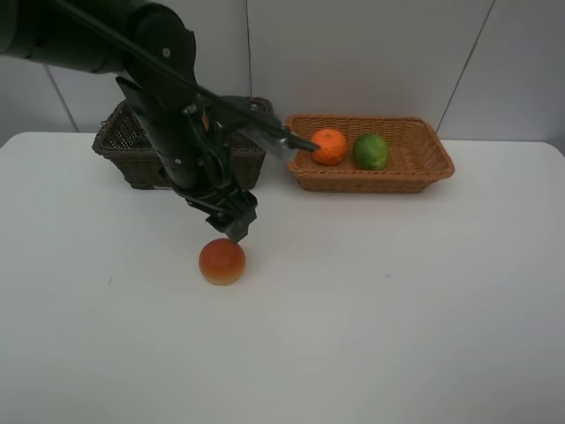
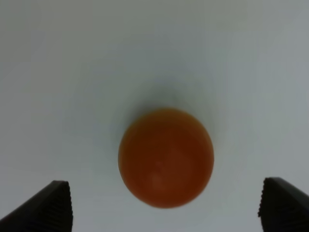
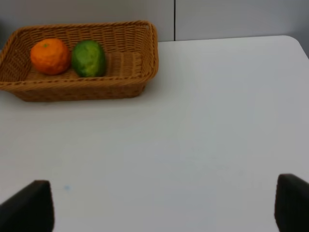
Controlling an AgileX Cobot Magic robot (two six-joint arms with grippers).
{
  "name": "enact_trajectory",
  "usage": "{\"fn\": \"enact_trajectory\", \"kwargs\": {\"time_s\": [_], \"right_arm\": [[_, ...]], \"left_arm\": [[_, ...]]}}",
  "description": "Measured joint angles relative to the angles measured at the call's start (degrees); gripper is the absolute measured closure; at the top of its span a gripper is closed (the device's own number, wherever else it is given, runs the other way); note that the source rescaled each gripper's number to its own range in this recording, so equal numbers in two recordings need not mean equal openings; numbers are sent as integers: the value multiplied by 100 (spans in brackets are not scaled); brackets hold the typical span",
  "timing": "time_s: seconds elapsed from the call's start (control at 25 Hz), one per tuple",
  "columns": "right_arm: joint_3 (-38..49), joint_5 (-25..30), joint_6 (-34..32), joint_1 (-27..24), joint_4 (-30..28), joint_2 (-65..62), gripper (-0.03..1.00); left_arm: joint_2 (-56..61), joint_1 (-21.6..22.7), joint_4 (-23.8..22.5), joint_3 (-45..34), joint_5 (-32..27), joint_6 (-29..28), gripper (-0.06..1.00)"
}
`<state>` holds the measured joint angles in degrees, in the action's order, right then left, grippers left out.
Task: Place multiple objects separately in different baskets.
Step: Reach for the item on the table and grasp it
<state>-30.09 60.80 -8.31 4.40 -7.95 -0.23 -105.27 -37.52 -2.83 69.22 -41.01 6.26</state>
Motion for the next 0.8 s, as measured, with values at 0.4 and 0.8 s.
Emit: {"fn": "enact_trajectory", "kwargs": {"time_s": [0.4, 0.8], "right_arm": [[0, 0, 0, 0, 0, 0, -3], [0, 0, 0, 0, 0, 0, -3]], "left_arm": [[-724, 0, -203, 0, 231, 33, -6], [-911, 0, -215, 0, 439, 33, -6]]}}
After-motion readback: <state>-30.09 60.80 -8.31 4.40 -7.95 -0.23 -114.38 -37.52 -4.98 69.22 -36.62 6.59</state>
